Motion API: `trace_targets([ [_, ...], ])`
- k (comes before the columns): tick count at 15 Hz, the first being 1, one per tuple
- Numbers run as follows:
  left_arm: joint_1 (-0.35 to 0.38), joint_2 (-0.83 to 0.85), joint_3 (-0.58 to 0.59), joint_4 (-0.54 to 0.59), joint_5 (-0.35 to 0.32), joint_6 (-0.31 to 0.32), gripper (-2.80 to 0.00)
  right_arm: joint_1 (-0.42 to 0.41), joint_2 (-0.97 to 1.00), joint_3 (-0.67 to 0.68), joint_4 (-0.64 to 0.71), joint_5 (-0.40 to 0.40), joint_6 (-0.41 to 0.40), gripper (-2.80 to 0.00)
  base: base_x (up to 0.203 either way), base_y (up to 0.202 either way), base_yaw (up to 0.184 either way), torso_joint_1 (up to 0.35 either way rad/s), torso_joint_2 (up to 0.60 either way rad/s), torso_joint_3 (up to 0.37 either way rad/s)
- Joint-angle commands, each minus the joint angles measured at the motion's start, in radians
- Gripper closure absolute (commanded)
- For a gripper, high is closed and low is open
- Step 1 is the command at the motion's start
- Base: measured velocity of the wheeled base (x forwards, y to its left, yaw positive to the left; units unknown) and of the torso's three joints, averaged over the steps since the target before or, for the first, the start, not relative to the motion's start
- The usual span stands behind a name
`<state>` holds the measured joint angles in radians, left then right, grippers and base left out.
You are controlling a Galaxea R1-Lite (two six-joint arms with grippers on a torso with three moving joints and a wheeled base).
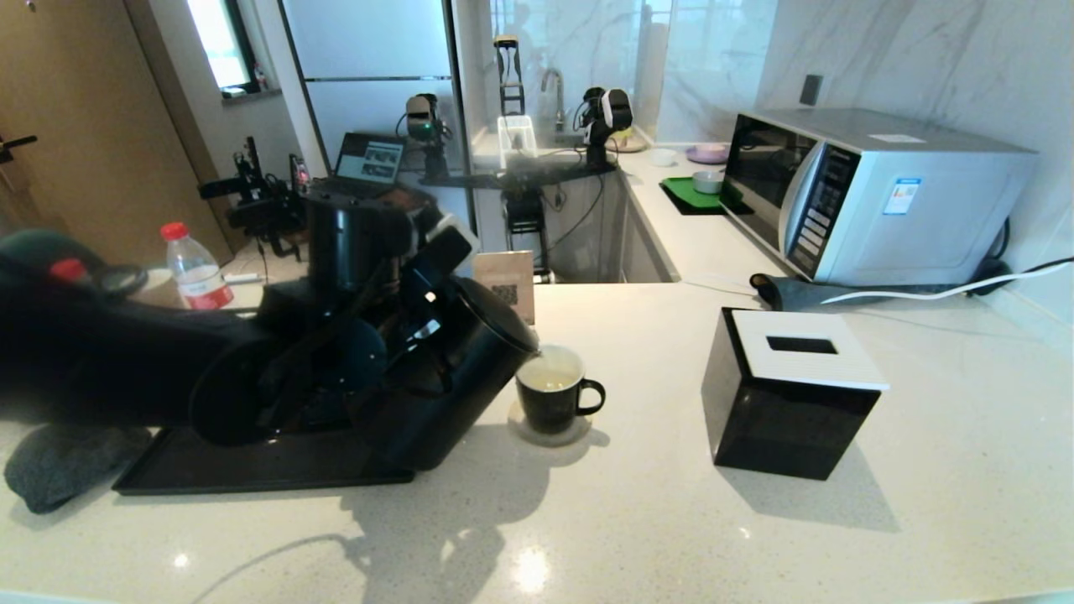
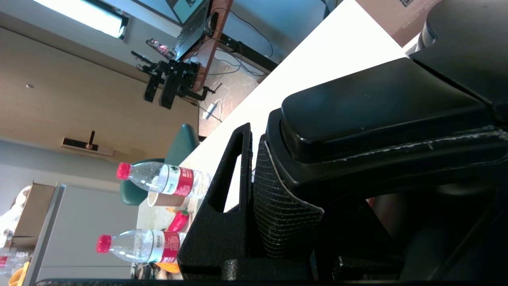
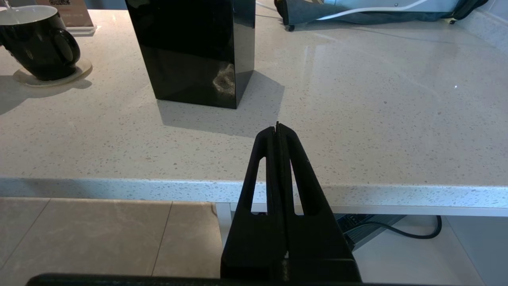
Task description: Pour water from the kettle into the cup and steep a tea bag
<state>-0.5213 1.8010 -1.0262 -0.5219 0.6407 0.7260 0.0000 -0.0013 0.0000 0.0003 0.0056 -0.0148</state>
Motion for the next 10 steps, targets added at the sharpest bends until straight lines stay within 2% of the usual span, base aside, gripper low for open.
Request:
trace_targets([
  [1,0.0,-0.005,0.0,-0.001,0.005,0.004,0.0,0.0,0.001,0.0,0.0,0.001,-0.001,0.0,0.0,0.0,0.0,0.0,0.0,0.0],
  [10,0.001,-0.005,-0.028,0.048,0.007,0.004,0.0,0.0,0.001,0.0,0.0,0.001,-0.001,0.0,0.0,0.0,0.0,0.0,0.0,0.0],
])
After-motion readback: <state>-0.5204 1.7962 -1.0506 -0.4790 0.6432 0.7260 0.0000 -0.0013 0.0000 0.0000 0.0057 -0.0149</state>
